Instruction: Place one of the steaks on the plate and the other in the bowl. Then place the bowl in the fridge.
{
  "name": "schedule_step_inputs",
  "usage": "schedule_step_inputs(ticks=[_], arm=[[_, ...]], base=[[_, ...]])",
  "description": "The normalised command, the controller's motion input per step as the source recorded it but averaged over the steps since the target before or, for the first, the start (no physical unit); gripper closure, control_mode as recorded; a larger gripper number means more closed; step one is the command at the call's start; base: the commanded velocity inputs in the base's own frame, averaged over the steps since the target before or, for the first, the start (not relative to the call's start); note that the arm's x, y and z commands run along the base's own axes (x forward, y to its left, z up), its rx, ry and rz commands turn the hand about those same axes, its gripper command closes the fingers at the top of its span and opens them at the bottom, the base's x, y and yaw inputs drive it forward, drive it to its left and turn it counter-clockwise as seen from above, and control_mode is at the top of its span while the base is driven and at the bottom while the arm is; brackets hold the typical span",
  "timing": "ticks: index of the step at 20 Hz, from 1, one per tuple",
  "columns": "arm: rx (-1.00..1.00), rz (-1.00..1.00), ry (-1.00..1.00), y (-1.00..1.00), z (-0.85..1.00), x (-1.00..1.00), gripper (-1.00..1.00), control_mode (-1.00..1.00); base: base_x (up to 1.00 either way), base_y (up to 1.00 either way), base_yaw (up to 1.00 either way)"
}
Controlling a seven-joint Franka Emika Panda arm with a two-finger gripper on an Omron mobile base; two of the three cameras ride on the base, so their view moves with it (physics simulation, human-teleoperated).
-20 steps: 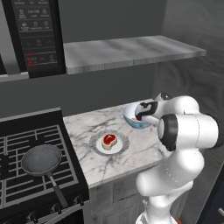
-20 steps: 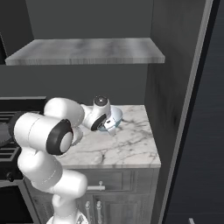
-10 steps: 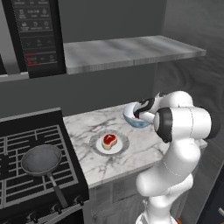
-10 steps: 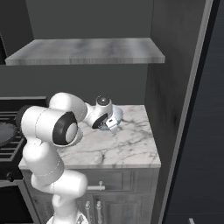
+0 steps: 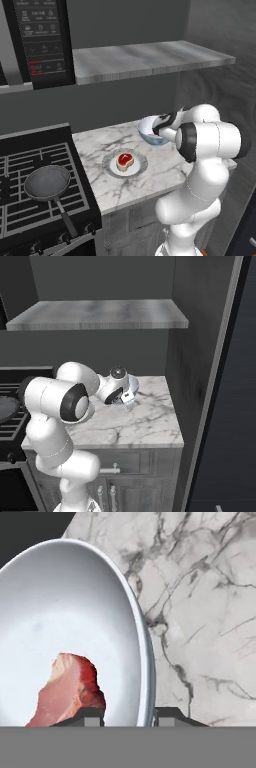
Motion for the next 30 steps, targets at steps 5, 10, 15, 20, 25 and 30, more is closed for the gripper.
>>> schedule_step_inputs(ticks=[5, 10, 15, 20, 25, 30], arm=[[0.02, -0.13, -0.17, -0.15, 0.24, -0.79, 1.0, -1.0], [0.14, -0.08, -0.05, -0.08, 0.96, -0.76, 1.0, -1.0], [0.15, -0.06, 0.0, 0.0, 0.99, -0.79, 1.0, -1.0], [0.12, -0.1, 0.12, 0.0, 0.93, -0.74, 1.0, -1.0], [0.05, -0.15, 0.03, -0.09, 0.54, -0.91, 1.0, -1.0], [0.02, -0.03, 0.08, -0.07, 0.59, -0.86, 1.0, -1.0]], base=[[0.0, 0.0, 0.0], [0.0, 0.0, 0.0], [0.0, 0.0, 0.0], [0.0, 0.0, 0.0], [0.0, 0.0, 0.0], [0.0, 0.0, 0.0]])
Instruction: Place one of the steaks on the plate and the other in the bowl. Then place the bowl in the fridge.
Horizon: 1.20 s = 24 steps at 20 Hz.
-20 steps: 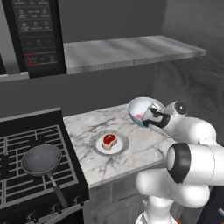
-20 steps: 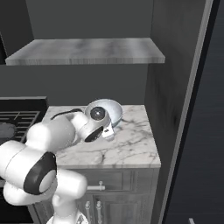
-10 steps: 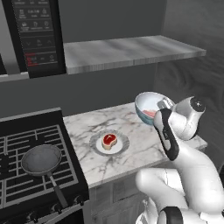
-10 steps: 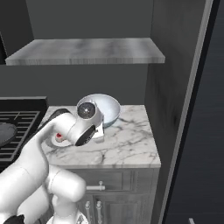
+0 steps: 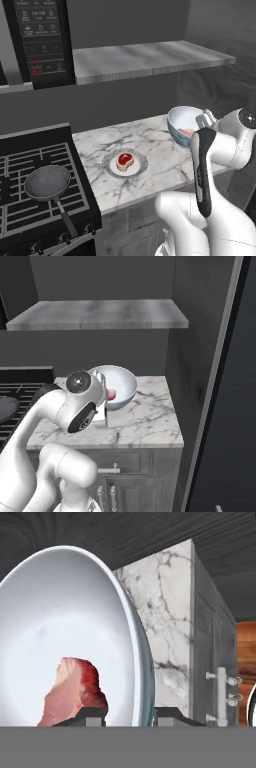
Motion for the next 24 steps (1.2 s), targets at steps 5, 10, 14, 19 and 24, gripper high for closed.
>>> schedule_step_inputs(ticks=[5, 10, 14, 19, 24], arm=[[0.0, 0.0, 0.08, 0.0, 0.76, -0.82, 1.0, -1.0], [0.0, 0.0, 0.0, 0.0, 0.48, -0.94, 1.0, -1.0], [0.0, 0.0, -0.01, 0.0, 0.43, -0.83, 1.0, -1.0], [0.0, 0.0, -0.05, 0.16, 0.36, -0.62, 1.0, -1.0], [0.0, 0.03, -0.1, 0.15, 0.2, -0.64, 1.0, -1.0]], base=[[0.0, 0.0, 0.0], [0.0, 0.0, 0.0], [0.0, 0.0, 0.0], [0.0, 0.0, 0.0], [0.0, 0.0, 0.0]])
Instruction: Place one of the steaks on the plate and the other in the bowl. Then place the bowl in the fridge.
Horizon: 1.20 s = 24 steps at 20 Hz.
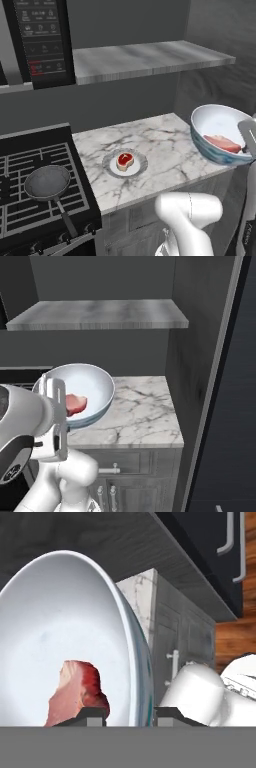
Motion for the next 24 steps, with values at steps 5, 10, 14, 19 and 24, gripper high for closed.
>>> schedule_step_inputs(ticks=[5, 10, 14, 19, 24], arm=[[0.0, 0.01, -0.06, 0.0, 0.06, -0.35, 1.0, 1.0], [0.0, 0.0, 0.0, 0.0, 0.0, 0.0, 1.0, 1.0], [0.0, 0.0, 0.0, 0.0, 0.0, 0.0, 1.0, 1.0], [0.0, 0.0, 0.0, 0.0, 0.0, 0.0, 1.0, 1.0], [0.0, 0.0, 0.0, 0.0, 0.0, 0.0, 1.0, 1.0]], base=[[-0.21, -0.03, 0.0], [-0.92, -0.12, 0.0], [-1.0, -0.83, 0.0], [-0.94, -0.98, -0.04], [-0.47, -1.0, -0.05]])
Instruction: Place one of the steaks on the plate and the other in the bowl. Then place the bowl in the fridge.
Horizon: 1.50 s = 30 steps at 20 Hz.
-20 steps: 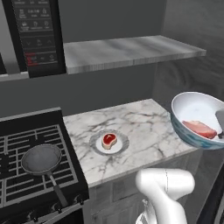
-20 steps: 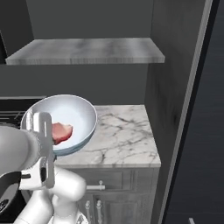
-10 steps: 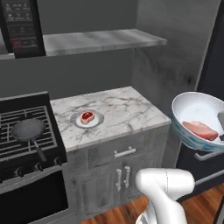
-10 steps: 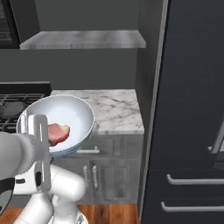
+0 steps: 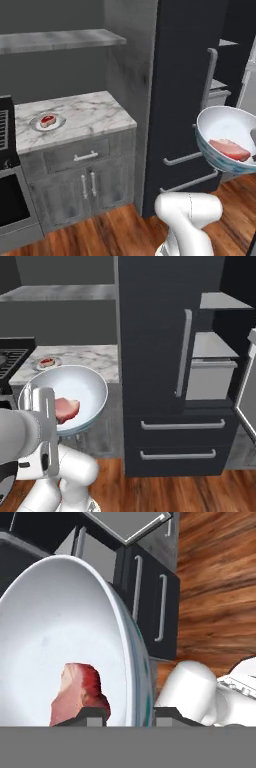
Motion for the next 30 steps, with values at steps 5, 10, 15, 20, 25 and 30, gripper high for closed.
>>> schedule_step_inputs(ticks=[5, 10, 15, 20, 25, 30], arm=[[0.0, 0.0, 0.0, 0.0, 0.0, 0.0, 1.0, 1.0], [0.0, 0.0, 0.0, 0.0, 0.0, 0.0, 1.0, 1.0], [0.0, 0.0, 0.0, 0.0, 0.0, 0.0, 1.0, 1.0], [0.0, 0.0, 0.0, 0.0, 0.0, 0.0, 1.0, 1.0], [0.0, 0.0, 0.0, 0.0, 0.0, 0.0, 1.0, 1.0], [0.0, 0.0, 0.0, 0.0, 0.0, 0.0, 1.0, 1.0]], base=[[-0.02, -1.0, -0.08], [0.69, -0.61, -0.29], [0.96, 0.0, -0.4], [0.91, -0.17, -0.34], [0.35, -0.15, -0.18], [0.48, 0.0, -0.1]])
